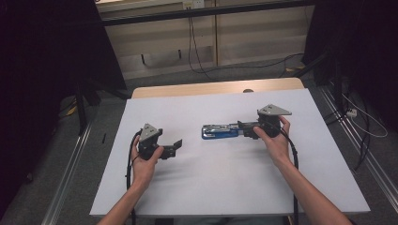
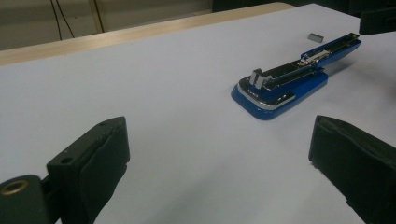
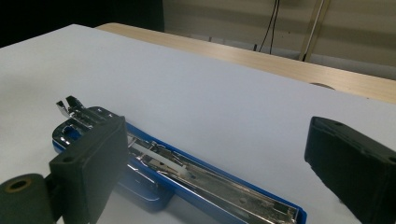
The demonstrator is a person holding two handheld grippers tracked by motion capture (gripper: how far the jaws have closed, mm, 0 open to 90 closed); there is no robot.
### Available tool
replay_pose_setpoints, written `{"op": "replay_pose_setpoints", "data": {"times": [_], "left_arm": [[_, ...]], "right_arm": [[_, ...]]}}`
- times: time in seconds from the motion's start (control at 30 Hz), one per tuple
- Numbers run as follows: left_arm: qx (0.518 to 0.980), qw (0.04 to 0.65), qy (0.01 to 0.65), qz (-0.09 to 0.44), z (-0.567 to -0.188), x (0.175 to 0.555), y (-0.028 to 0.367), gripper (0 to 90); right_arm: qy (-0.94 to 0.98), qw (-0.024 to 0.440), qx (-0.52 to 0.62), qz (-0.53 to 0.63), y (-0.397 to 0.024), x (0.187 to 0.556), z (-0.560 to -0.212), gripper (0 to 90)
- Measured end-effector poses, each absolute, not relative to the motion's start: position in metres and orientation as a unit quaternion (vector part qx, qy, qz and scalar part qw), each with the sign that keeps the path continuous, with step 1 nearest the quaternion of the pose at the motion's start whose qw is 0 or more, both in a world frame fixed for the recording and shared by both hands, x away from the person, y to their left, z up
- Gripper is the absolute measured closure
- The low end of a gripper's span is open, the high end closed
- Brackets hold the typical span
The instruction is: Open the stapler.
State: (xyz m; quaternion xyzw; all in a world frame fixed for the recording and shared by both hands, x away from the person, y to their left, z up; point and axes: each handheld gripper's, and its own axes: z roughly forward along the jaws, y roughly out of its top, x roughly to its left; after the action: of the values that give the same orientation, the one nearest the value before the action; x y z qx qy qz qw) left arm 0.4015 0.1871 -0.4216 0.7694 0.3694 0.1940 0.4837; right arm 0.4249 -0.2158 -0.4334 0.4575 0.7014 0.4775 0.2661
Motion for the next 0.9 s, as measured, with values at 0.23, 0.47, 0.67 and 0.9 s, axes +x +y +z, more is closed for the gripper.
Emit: {"op": "replay_pose_setpoints", "data": {"times": [0.23,0.47,0.67,0.9], "left_arm": [[0.766,0.485,0.368,0.207,-0.418,0.38,0.196,4.9],[0.763,0.488,0.37,0.208,-0.42,0.355,0.211,4.8],[0.748,0.497,0.38,0.222,-0.418,0.338,0.224,4.4],[0.744,0.493,0.389,0.228,-0.418,0.324,0.234,4.5]], "right_arm": [[0.706,0.265,0.458,0.471,-0.215,0.426,-0.434,6.4],[0.688,0.276,0.473,0.476,-0.228,0.427,-0.426,7.3],[0.68,0.279,0.484,0.475,-0.241,0.428,-0.423,7.8],[0.673,0.282,0.499,0.468,-0.249,0.427,-0.422,9.7]]}}
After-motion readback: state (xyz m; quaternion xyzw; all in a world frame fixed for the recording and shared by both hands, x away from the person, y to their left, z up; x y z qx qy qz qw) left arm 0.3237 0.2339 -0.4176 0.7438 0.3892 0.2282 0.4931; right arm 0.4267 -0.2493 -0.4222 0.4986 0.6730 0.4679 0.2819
